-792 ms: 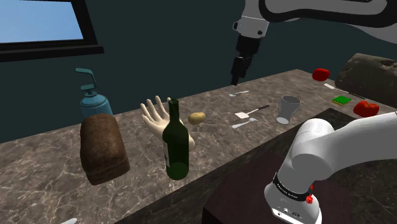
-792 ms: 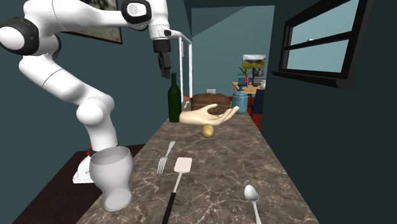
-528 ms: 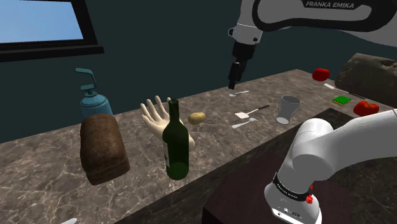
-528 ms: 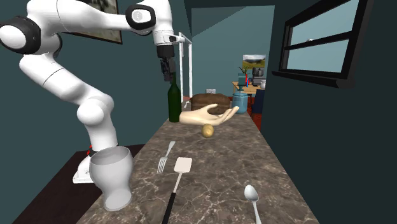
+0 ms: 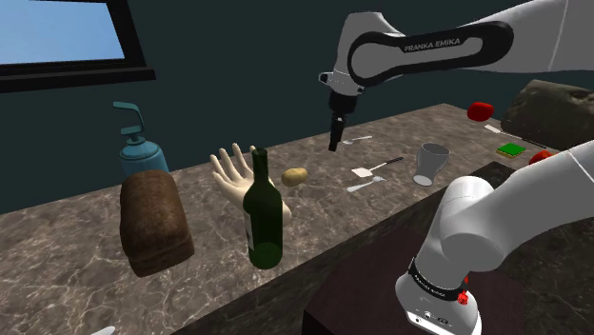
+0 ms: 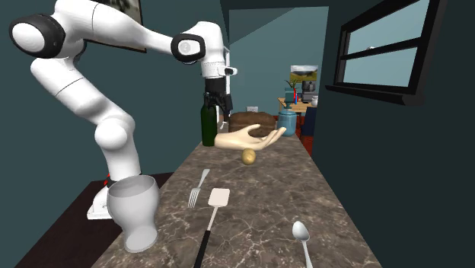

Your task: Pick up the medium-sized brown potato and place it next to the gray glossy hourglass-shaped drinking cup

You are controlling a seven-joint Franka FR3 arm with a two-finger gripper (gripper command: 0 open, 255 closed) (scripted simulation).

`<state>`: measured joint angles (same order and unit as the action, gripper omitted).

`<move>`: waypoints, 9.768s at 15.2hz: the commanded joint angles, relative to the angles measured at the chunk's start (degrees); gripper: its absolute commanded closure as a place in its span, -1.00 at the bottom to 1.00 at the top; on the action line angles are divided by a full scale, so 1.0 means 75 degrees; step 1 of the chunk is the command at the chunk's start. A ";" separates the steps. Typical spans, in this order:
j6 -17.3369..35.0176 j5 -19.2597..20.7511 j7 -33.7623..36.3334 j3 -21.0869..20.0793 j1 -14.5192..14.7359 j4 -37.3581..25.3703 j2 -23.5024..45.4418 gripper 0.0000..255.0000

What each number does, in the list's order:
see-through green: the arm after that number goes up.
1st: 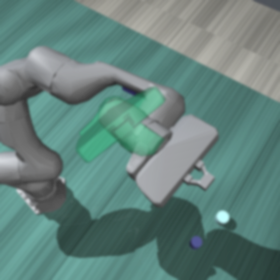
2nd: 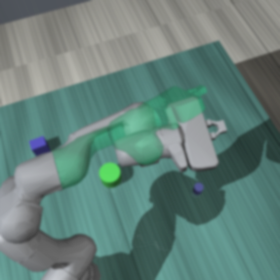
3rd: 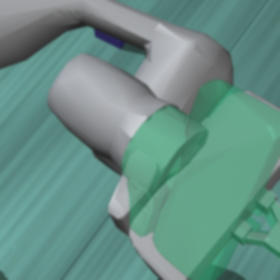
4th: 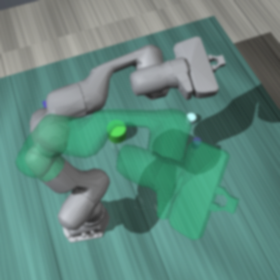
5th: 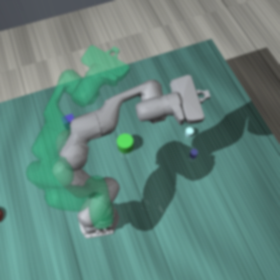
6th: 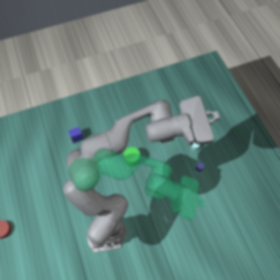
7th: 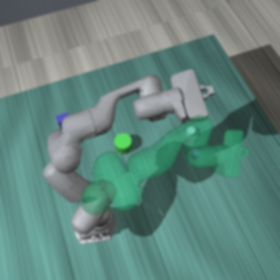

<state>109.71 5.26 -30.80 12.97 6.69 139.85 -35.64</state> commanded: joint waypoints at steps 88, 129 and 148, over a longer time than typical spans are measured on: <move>-0.0275 -0.0019 -0.5162 0.1685 0.0847 -0.2217 0.1763 1.00; 0.0899 0.1671 -0.8557 0.4836 -0.0604 -0.0435 0.0731 1.00; 0.3239 0.1373 -0.9133 0.6183 0.0068 0.0708 0.1981 1.00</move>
<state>132.48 16.05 -98.85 58.43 6.50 144.55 -21.76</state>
